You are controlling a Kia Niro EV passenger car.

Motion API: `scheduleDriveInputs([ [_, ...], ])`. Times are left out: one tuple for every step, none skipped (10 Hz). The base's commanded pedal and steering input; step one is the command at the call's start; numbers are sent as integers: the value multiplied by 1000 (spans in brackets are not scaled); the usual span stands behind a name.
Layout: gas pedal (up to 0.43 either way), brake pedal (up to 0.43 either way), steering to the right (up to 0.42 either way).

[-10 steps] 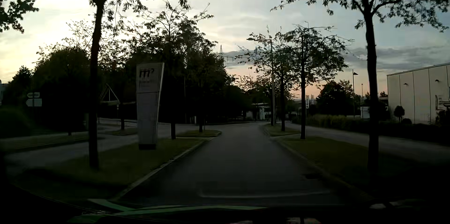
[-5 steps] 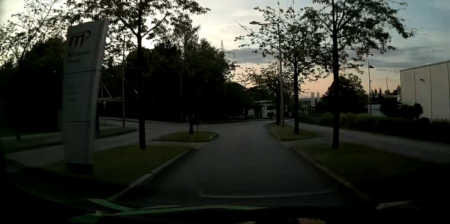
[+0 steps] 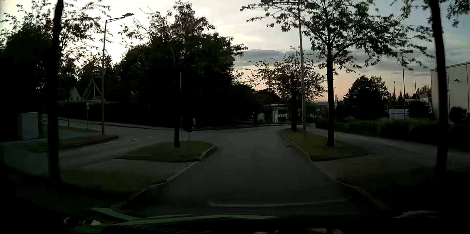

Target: Follow the waypoints while adhering to traffic rules and regulations

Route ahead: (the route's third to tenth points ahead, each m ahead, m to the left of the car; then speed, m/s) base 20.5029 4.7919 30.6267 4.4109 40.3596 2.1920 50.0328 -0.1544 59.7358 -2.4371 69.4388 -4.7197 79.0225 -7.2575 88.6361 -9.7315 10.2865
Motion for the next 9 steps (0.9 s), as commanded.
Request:
scheduleDriveInputs([
  [59,0,8],
  [39,0,8],
  [39,0,8],
  [39,0,8],
  [39,0,7],
  [39,0,6],
  [39,0,5],
  [39,0,5],
  [39,0,5],
])
